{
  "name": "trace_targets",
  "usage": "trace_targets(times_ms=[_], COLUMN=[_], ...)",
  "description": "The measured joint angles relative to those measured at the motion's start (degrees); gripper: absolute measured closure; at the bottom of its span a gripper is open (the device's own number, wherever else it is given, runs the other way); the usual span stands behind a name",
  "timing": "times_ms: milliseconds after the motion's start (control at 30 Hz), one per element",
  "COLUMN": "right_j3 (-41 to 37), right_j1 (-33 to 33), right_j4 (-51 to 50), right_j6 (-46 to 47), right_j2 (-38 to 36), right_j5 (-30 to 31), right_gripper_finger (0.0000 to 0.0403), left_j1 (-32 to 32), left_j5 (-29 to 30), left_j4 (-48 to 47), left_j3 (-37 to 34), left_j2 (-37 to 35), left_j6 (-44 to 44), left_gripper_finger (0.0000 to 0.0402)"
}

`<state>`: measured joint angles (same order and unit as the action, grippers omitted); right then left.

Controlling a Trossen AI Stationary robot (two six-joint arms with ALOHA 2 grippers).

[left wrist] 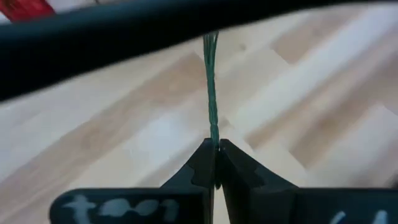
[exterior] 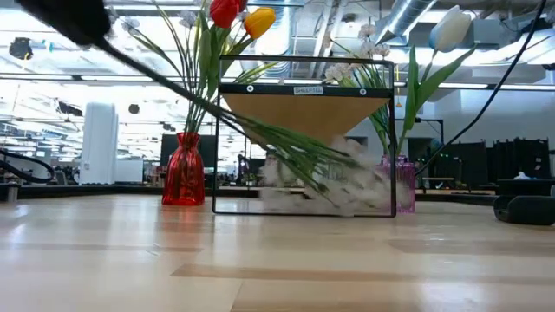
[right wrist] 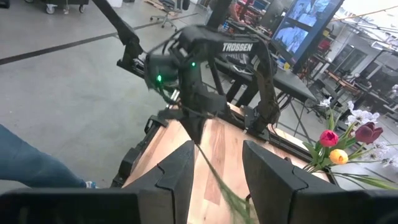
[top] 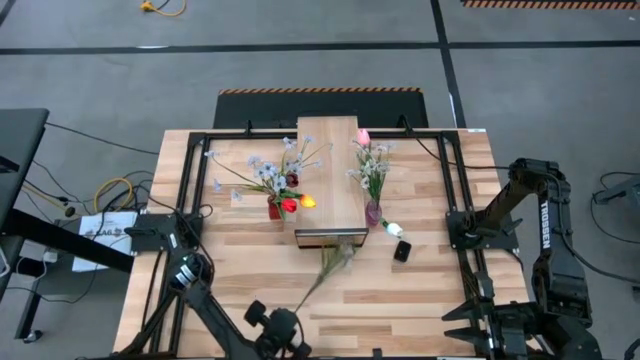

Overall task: Pick and place flowers into a vace then onto a shelf
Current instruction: Put the white flowers into the purple flower vase

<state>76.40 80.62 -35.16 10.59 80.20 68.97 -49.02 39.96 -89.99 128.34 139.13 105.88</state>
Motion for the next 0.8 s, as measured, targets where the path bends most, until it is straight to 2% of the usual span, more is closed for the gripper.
trace_targets(times_ms=[267,500,667,800], right_j3=[0.0,0.0,0.0,0.0], right_j1=[-0.1,-0.1,-0.1,-0.1], right_j4=[0.0,0.0,0.0,0.0], right_j6=[-0.4,-0.5,-0.5,-0.5], right_j2=[0.0,0.0,0.0,0.0], right_j5=[0.1,0.3,0.3,0.3], right_gripper_finger=[0.0275,0.0275,0.0275,0.0275], left_j1=[-1.9,-2.9,-3.7,-4.1], left_j5=[-7.9,-17.4,-18.5,-15.9], left_j4=[0.0,-0.1,0.0,0.0], left_j3=[6.6,6.7,6.7,6.6], left_j2=[-0.1,-0.3,-0.3,-1.1], left_j6=[-3.5,-4.3,-4.2,-3.9], left_gripper_finger=[0.0401,0.0401,0.0401,0.0401])
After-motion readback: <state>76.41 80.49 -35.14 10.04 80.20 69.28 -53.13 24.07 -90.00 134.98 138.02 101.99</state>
